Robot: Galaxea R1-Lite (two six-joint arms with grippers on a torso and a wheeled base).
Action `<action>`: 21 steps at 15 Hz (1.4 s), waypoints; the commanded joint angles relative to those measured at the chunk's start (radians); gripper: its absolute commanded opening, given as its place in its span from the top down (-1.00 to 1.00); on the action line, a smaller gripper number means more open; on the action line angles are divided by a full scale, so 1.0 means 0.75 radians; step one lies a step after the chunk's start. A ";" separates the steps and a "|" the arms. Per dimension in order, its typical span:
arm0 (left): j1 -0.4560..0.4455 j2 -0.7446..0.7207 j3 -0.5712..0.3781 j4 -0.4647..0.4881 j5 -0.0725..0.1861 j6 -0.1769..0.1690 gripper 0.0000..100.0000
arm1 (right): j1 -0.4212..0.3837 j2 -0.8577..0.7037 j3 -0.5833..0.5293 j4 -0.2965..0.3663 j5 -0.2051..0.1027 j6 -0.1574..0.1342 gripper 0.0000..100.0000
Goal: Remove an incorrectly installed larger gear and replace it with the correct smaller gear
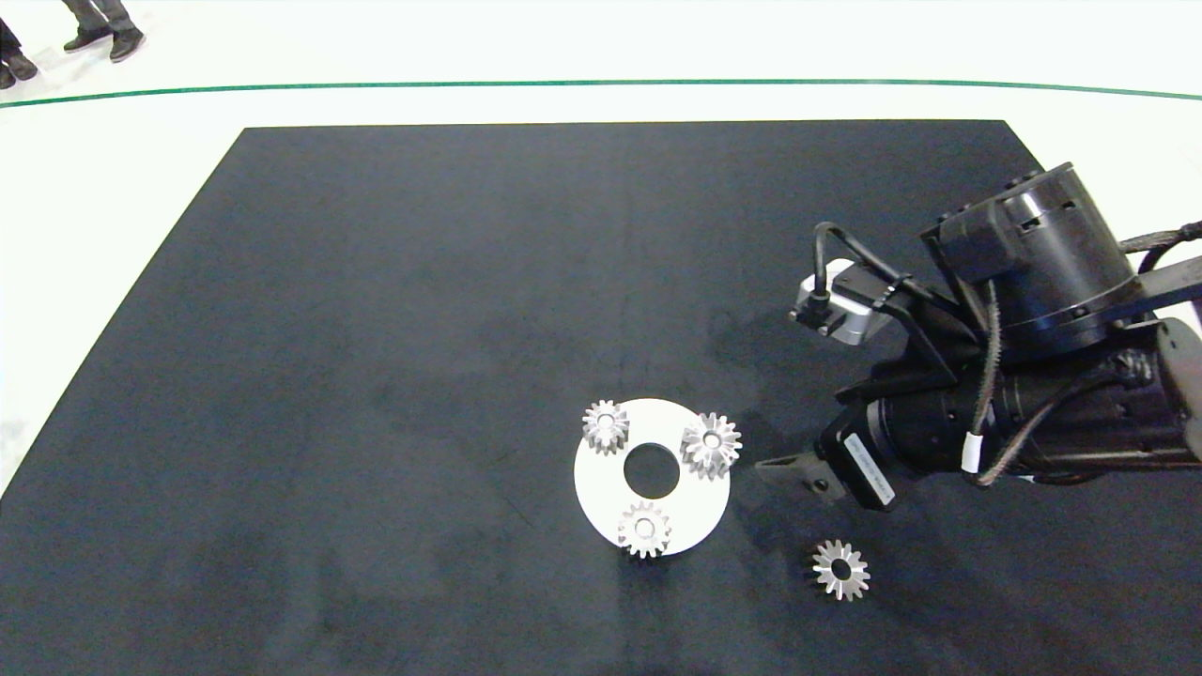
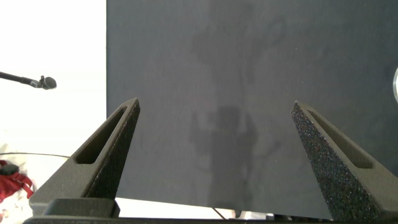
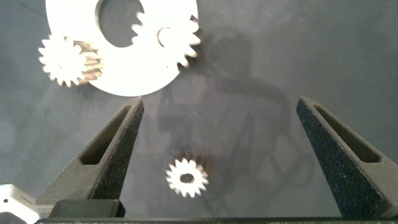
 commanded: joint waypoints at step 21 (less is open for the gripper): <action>0.000 -0.090 0.008 0.008 0.001 0.052 -1.00 | 0.116 0.337 -0.176 -0.079 -0.125 -0.005 -0.76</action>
